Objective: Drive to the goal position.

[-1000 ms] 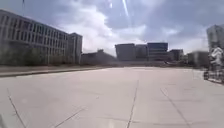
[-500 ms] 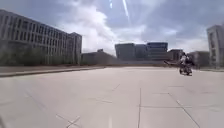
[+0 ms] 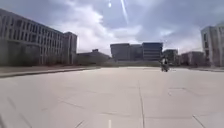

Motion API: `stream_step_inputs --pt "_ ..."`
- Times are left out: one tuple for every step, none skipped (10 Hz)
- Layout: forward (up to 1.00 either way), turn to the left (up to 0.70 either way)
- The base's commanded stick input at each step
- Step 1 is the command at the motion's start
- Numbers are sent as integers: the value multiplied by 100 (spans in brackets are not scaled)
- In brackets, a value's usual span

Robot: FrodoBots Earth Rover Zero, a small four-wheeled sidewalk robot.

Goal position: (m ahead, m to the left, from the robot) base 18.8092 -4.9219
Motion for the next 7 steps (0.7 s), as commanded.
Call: stream_step_inputs --pt "70 -14" --pt "70 -14" --pt "70 -14" --pt "70 -14" --pt "70 -14" --pt "70 -14" --pt "70 -14"
